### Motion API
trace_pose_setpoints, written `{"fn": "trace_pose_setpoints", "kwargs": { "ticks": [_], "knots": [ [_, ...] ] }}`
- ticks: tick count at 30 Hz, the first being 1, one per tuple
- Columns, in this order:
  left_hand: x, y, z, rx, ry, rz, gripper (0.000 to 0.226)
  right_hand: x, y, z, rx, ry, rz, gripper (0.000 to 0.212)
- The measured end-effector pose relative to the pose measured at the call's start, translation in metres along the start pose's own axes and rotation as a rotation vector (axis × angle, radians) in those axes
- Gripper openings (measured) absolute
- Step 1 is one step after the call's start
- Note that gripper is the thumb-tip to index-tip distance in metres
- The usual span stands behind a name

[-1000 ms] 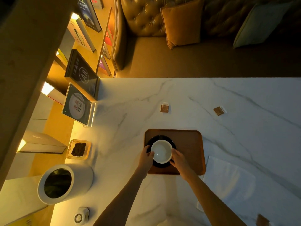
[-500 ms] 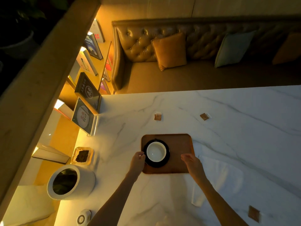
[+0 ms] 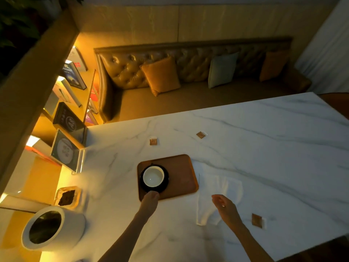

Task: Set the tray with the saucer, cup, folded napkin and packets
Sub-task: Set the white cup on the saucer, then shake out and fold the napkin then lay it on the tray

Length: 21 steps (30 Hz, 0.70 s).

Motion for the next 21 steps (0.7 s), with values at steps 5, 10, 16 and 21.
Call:
{"fn": "trace_pose_setpoints", "kwargs": {
  "ticks": [5, 10, 16, 21],
  "knots": [
    [-0.029, 0.014, 0.007, 0.002, -0.033, 0.020, 0.019, 0.025, 0.004, 0.002, -0.010, 0.011, 0.026, 0.025],
    [-0.064, 0.029, 0.017, 0.043, -0.020, -0.001, 0.021, 0.060, 0.014, 0.017, -0.013, -0.035, -0.032, 0.025],
    [-0.111, 0.044, 0.022, 0.079, 0.005, 0.011, 0.025, 0.108, 0.020, 0.064, -0.015, -0.077, -0.171, 0.023],
    [-0.142, 0.030, 0.021, 0.171, 0.047, 0.088, 0.024, 0.102, -0.001, 0.121, 0.030, -0.118, -0.363, 0.019]
  ]
}}
Point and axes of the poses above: each hand's wrist, its own z-axis towards the middle knuckle, its own x-axis out of the back of the hand, y = z × x, the point moved 8 cm from there along z, towards the middle knuckle, and after that the axes turned 5 degrees about z, right-handed, at the moved point
